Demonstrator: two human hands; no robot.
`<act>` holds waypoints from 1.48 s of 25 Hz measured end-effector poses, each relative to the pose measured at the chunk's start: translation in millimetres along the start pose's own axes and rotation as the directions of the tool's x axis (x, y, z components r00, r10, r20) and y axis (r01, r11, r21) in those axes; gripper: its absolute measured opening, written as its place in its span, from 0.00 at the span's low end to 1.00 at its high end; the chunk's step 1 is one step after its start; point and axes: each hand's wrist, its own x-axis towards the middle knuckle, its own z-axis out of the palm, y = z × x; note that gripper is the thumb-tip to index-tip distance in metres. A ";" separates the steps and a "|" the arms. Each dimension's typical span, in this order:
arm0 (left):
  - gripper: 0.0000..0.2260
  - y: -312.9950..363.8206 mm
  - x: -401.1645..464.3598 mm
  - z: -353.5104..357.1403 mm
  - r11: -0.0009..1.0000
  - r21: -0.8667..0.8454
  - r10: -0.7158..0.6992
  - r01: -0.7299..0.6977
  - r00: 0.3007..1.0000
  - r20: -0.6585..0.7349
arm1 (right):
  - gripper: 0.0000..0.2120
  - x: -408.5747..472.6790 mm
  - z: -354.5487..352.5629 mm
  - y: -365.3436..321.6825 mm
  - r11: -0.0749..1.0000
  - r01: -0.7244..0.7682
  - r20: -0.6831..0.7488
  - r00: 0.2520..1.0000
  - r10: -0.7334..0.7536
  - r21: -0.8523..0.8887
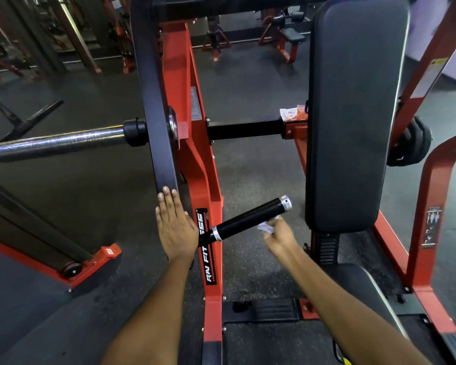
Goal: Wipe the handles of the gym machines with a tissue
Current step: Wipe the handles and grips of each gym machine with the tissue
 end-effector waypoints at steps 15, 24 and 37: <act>0.31 -2.3 -1.0 1.1 1.000 0.027 -0.009 0.009 1.000 0.021 | 0.31 7.6 -38.1 17.5 -0.741 0.537 0.915 0.217 -0.339 -0.402; 0.31 -0.2 1.1 -0.3 1.000 0.025 -0.009 0.009 0.999 0.030 | 0.31 1.8 -22.9 13.2 -0.799 0.452 0.913 0.288 -0.288 -0.395; 0.32 -0.6 -1.2 1.3 0.999 0.032 -0.011 0.011 1.000 0.003 | 0.12 -20.3 86.1 48.5 -0.780 0.410 0.626 0.780 0.030 -0.473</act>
